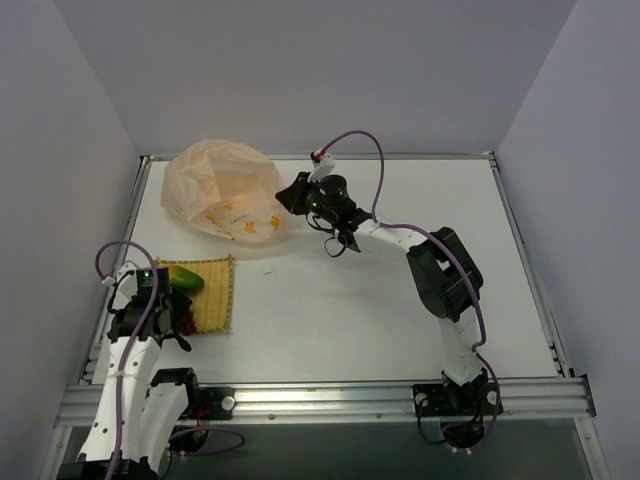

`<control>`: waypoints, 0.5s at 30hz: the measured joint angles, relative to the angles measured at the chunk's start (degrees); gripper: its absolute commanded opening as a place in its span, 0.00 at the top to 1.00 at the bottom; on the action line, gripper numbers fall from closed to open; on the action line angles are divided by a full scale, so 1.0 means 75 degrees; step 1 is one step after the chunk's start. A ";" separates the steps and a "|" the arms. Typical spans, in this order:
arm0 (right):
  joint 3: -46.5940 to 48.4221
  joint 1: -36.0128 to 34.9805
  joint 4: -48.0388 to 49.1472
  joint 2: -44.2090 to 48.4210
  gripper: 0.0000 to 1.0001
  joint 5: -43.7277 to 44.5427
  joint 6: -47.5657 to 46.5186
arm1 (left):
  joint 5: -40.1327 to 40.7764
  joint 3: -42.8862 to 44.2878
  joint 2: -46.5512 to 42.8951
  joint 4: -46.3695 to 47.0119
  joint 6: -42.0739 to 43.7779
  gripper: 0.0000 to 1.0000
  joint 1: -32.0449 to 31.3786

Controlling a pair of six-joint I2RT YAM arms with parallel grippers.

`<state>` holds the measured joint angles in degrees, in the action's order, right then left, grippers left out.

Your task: Take the fake fruits out of the plastic bag

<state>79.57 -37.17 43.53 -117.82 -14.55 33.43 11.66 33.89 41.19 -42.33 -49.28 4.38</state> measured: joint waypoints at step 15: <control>-0.0044 -0.0041 -0.0041 0.0067 1.00 -0.0009 -0.0035 | 0.0312 0.1530 -0.0874 -0.0329 0.0026 0.06 -0.0119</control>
<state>79.24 -37.47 43.22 -117.32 -14.61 33.17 14.00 45.36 34.63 -44.80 -49.08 3.49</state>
